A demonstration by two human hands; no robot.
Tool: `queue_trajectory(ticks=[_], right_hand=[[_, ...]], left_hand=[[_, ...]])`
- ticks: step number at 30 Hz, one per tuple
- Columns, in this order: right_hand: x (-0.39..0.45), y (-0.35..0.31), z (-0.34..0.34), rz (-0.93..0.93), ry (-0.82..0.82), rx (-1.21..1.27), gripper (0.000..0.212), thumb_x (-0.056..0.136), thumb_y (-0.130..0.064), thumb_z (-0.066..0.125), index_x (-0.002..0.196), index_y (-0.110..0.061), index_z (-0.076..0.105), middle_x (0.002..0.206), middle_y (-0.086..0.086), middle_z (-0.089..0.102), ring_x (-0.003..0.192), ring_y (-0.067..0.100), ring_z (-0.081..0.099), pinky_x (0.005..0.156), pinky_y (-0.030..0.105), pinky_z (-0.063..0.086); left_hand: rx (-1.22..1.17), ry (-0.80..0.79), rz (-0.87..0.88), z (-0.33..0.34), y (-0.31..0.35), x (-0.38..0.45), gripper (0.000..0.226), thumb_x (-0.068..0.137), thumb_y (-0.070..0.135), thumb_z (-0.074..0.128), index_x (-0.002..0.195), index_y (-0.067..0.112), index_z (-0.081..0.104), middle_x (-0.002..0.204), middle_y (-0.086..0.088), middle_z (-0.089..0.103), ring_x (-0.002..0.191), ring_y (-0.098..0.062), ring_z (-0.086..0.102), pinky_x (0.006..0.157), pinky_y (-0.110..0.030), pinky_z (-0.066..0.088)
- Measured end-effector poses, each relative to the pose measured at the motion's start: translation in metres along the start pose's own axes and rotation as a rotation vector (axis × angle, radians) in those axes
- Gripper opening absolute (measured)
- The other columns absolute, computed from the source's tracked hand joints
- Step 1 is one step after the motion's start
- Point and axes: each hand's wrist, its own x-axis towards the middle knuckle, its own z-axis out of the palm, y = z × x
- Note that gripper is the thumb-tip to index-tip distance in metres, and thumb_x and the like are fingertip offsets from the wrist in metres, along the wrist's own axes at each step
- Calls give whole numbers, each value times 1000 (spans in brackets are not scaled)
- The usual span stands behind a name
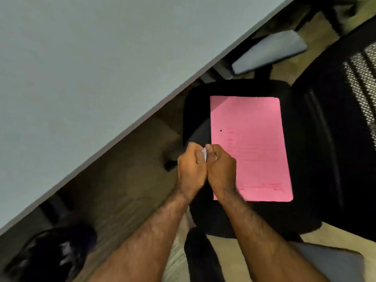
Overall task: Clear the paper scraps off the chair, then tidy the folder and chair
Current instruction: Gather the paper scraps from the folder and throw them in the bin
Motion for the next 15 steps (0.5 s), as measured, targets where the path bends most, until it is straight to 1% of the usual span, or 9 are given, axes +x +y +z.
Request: queue_trajectory(ticks=[2,3,4,6,7,8,10,12,15], right_hand=[[-29,-14,30,-96,-69,-88,25,97,-36,50,78,-21,59,67,-6,63,60,5,55,57,26,44],[-45,-19,46,-117,-120,-95,25,96,-36,53,77,-21,56,66,-5,62,59,4,54,56,26,45],[-61,-24,61,-122,-178,-85,25,96,-37,54,78,-20,56,67,-4,63,60,7,56,57,31,48],[-96,-30,92,-135,-271,-101,32,96,-46,50,78,-20,54,70,-1,65,65,17,62,57,37,49],[-114,-32,107,-157,-304,-117,39,95,-53,44,76,-21,54,69,-1,64,64,18,62,54,35,48],[-134,-32,121,-182,-335,-124,46,93,-60,38,74,-21,54,67,-2,63,63,18,61,52,32,46],[-173,-32,150,-242,-403,-161,57,89,-66,31,74,-18,59,67,3,65,63,21,61,53,33,47],[-209,-28,178,-303,-463,-216,61,86,-68,28,70,-18,60,65,3,64,63,24,61,53,34,47],[-262,-16,221,-376,-561,-306,58,85,-68,27,57,-21,49,56,3,56,57,27,57,51,32,40]], left_hand=[[-58,136,-67,-36,-15,-14,32,95,35,40,68,21,50,63,9,56,60,0,54,55,-11,38],[-92,180,-130,-54,-23,-21,36,97,38,41,65,24,52,62,10,57,62,4,56,55,-7,36],[-145,206,-209,-72,-34,-27,40,99,39,41,64,24,56,64,9,61,63,5,57,57,-6,37],[-256,218,-344,-108,-61,-40,47,101,39,41,66,19,64,70,1,68,68,-6,62,67,-23,48],[-263,235,-389,-126,-76,-50,49,101,40,41,68,16,66,73,-4,70,71,-15,64,69,-30,49],[-246,271,-422,-144,-92,-60,50,101,42,41,69,14,68,73,-6,70,71,-20,65,69,-33,49],[-171,395,-457,-180,-128,-86,52,99,44,44,62,14,63,63,-2,64,61,-17,60,60,-31,44],[-84,513,-475,-216,-164,-116,54,99,44,45,54,16,54,54,0,57,53,-16,54,54,-29,37],[-75,590,-534,-266,-224,-163,56,99,43,44,56,10,57,51,-7,60,52,-25,59,55,-33,45]])
